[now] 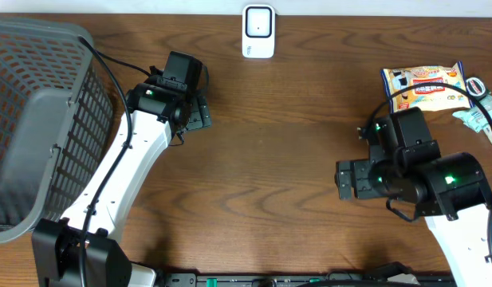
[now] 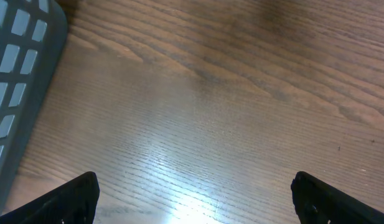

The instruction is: Scan the item barcode

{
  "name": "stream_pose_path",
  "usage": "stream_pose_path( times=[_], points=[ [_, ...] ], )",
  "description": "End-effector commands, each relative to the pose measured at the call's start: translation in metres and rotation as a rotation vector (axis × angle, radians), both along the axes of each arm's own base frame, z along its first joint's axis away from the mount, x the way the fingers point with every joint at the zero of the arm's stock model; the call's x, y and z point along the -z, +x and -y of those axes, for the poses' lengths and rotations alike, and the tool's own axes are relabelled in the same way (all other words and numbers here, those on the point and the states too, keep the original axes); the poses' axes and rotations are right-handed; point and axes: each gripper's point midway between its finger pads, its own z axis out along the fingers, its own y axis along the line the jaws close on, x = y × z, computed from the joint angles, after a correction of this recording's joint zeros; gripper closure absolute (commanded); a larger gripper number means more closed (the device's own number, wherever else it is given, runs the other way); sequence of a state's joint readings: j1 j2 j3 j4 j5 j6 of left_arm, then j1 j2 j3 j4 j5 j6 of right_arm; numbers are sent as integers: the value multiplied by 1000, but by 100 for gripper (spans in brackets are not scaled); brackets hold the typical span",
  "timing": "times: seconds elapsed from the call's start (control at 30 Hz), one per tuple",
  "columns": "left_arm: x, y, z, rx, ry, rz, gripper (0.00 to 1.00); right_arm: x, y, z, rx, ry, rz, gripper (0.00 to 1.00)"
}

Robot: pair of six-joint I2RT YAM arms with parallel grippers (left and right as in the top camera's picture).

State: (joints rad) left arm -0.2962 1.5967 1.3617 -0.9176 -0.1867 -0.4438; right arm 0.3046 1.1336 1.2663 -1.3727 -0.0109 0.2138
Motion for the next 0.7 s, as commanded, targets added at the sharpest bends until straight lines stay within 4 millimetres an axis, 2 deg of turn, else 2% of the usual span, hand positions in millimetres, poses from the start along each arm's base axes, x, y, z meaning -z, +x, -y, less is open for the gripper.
stream_pose_path(
  times=[0.0, 0.1, 0.37, 0.67],
  points=[
    [-5, 0, -3, -2, 15, 11, 2, 6, 4, -11, -83, 24, 22, 1],
    [-5, 0, -3, -2, 15, 11, 2, 19, 11, -19, -164, 35, 45, 1],
    [-5, 0, -3, -2, 15, 11, 2, 49, 15, -20, -281, 10, 153, 1],
    [-5, 0, -3, -2, 15, 11, 2, 54, 7, -16, -293, 51, 439, 1]
  ],
)
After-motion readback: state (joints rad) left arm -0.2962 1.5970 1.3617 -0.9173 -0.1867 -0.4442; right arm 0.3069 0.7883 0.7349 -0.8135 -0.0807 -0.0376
